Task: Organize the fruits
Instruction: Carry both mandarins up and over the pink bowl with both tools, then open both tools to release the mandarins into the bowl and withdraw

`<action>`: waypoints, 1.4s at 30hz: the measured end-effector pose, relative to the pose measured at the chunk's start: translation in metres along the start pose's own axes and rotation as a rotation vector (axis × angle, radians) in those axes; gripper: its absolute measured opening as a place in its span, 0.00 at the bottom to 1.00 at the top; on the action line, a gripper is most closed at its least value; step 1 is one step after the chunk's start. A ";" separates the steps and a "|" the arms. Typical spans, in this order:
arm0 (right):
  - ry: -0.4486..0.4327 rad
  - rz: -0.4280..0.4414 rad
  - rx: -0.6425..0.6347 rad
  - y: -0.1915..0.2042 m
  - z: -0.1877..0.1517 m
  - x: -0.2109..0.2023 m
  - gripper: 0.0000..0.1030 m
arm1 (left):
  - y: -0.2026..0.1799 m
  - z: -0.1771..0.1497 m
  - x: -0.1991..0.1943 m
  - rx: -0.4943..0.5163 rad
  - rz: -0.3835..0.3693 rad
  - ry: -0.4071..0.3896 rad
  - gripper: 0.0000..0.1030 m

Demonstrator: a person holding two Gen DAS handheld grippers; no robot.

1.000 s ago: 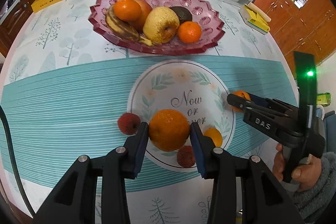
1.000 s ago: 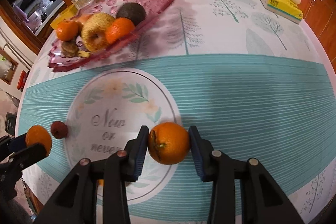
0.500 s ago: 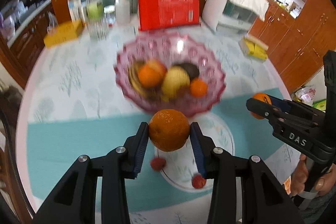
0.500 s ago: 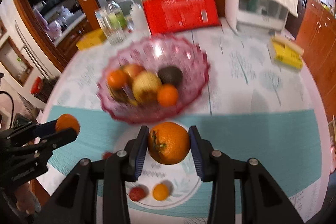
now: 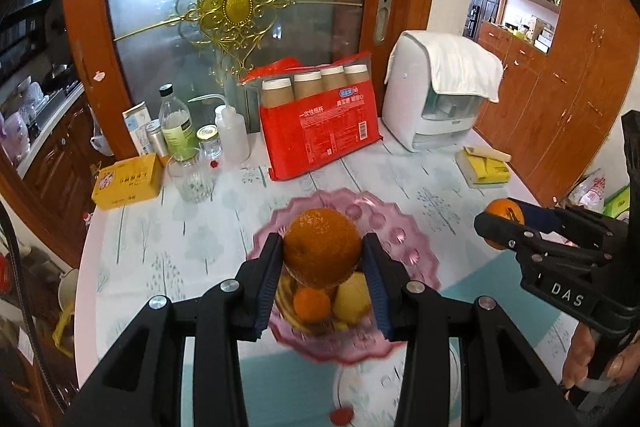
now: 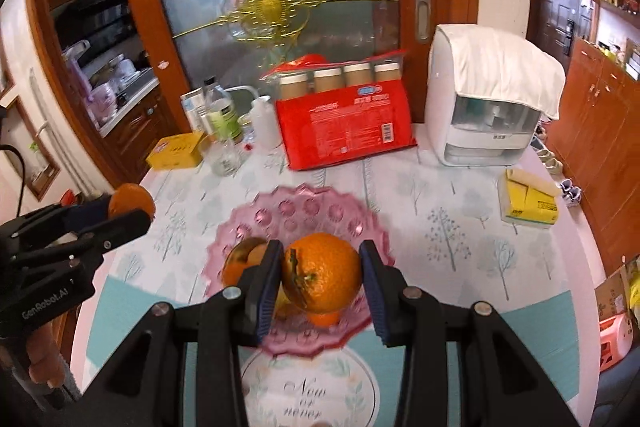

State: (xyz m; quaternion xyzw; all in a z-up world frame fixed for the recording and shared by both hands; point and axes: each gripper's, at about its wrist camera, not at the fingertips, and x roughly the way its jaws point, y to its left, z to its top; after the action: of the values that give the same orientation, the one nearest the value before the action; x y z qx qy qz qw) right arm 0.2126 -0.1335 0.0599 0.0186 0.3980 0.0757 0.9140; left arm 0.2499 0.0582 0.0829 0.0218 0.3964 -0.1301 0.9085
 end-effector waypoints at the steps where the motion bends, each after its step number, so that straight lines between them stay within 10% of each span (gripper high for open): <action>1: 0.006 -0.008 0.013 -0.002 0.003 0.011 0.38 | 0.001 0.003 0.008 0.000 -0.001 0.008 0.38; 21: 0.260 -0.117 0.125 -0.039 -0.036 0.179 0.39 | 0.014 -0.022 0.208 -0.027 -0.055 0.285 0.38; 42: 0.181 -0.077 0.127 -0.032 -0.041 0.188 0.50 | 0.040 -0.028 0.222 -0.103 0.008 0.267 0.59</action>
State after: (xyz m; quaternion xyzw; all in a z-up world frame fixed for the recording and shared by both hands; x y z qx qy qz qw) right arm 0.3127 -0.1375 -0.1075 0.0542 0.4833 0.0168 0.8736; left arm 0.3848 0.0520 -0.0998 -0.0061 0.5200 -0.1018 0.8480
